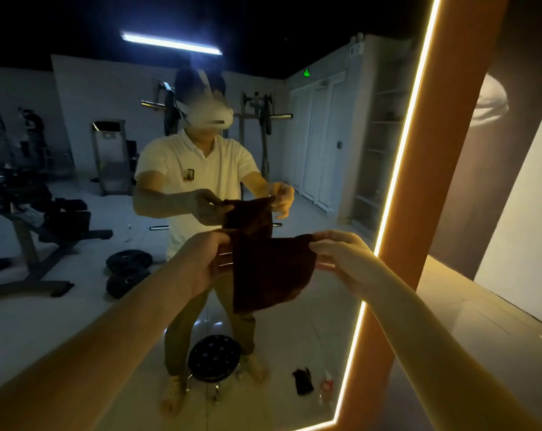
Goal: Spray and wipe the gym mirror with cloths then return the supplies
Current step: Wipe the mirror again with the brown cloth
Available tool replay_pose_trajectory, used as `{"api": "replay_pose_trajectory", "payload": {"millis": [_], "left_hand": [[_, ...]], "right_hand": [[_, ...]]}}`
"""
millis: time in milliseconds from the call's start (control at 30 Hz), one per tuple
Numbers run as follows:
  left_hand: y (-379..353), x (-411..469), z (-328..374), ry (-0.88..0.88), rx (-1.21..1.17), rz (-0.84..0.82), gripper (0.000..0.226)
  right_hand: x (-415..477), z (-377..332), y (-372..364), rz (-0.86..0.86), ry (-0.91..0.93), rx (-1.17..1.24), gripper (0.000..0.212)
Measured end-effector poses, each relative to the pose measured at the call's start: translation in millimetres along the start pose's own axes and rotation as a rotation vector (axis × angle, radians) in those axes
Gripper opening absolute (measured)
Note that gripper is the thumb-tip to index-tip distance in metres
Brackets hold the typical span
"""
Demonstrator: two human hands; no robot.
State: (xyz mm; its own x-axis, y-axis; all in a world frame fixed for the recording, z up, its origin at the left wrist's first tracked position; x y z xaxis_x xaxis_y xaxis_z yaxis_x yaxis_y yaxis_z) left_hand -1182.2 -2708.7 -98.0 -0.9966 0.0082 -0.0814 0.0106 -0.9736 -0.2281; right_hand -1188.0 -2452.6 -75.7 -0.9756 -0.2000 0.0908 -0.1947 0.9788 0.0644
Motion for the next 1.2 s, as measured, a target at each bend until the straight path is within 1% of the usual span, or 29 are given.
{"api": "replay_pose_trajectory", "payload": {"millis": [67,133,200,300,400,467,533,600,667,700,800,833,867,900,933,1000,1100,1133,1200], "left_hand": [[-11.6,4.1,3.4,0.054,-0.067,-0.015,0.034],[-26.6,8.5,20.1,0.036,-0.001,-0.039,0.026],[-46.3,11.7,43.6,-0.021,0.186,-0.082,0.018],[-71.3,10.8,72.8,-0.075,0.510,-0.187,0.033],[-90.4,10.1,92.6,-0.093,0.835,-0.212,0.037],[-99.2,6.5,98.9,-0.038,0.948,-0.250,0.032],[-104.2,-0.7,106.5,0.029,1.010,-0.301,0.025],[-102.1,-3.1,120.6,0.048,1.065,-0.308,0.022],[-96.6,-2.1,134.8,0.028,1.050,-0.285,0.031],[-95.0,-1.6,139.8,0.010,0.984,-0.289,0.039],[-91.9,3.0,141.2,-0.022,0.591,-0.377,0.055],[-89.5,4.0,137.6,-0.031,0.524,-0.381,0.056],[-85.5,6.7,133.4,-0.052,0.524,-0.354,0.055],[-80.6,10.0,130.0,-0.081,0.587,-0.297,0.052],[-77.0,13.3,126.5,-0.103,0.660,-0.235,0.047],[-72.5,17.3,120.7,-0.095,0.757,-0.133,0.033],[-82.2,14.8,114.3,-0.050,0.726,-0.086,0.029],[-91.6,12.2,115.4,-0.085,0.738,-0.093,0.025],[-111.5,6.7,120.8,-0.189,0.745,-0.100,0.017]], "right_hand": [[3.2,-20.0,14.4,0.052,0.045,-0.050,0.025],[6.4,-38.8,28.2,0.058,0.064,-0.103,0.025],[9.2,-57.4,43.3,0.047,0.066,-0.157,0.025],[12.2,-86.6,48.9,0.036,0.095,-0.341,0.028],[15.4,-114.4,52.1,0.057,0.149,-0.508,0.027],[17.4,-127.9,52.8,0.016,0.168,-0.563,0.023],[19.1,-135.6,53.7,-0.052,0.165,-0.576,0.019],[21.4,-139.2,55.0,-0.115,0.159,-0.604,0.015],[22.2,-140.7,53.5,-0.192,0.162,-0.590,0.011],[21.4,-140.0,51.0,-0.245,0.160,-0.498,0.011],[17.3,-130.9,38.7,-0.394,0.095,0.003,0.016],[19.4,-124.8,36.4,-0.395,0.076,0.075,0.019],[23.5,-117.3,35.1,-0.366,0.058,0.077,0.021],[28.9,-109.8,36.1,-0.301,0.039,0.020,0.023],[34.0,-104.3,38.8,-0.210,0.024,-0.065,0.022],[39.4,-101.2,43.0,-0.018,0.013,-0.211,0.017],[39.7,-116.1,38.2,0.213,0.112,-0.355,0.003],[38.9,-123.2,33.1,0.257,0.164,-0.399,0.007],[35.1,-134.8,17.5,0.259,0.234,-0.431,0.009]]}}
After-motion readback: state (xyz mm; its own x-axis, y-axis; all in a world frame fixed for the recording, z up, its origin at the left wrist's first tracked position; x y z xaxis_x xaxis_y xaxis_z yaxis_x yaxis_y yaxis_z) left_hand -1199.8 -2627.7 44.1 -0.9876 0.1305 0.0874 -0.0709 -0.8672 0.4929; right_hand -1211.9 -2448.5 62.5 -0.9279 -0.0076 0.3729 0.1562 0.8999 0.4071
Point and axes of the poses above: each hand's wrist, its own x-axis towards the middle knuckle, its own y-axis out of the back of the hand, z = x × y, the point moved 9 cm from there along x, towards the middle knuckle, and after that the axes turned 3 degrees about -z, right-handed, at the moved point
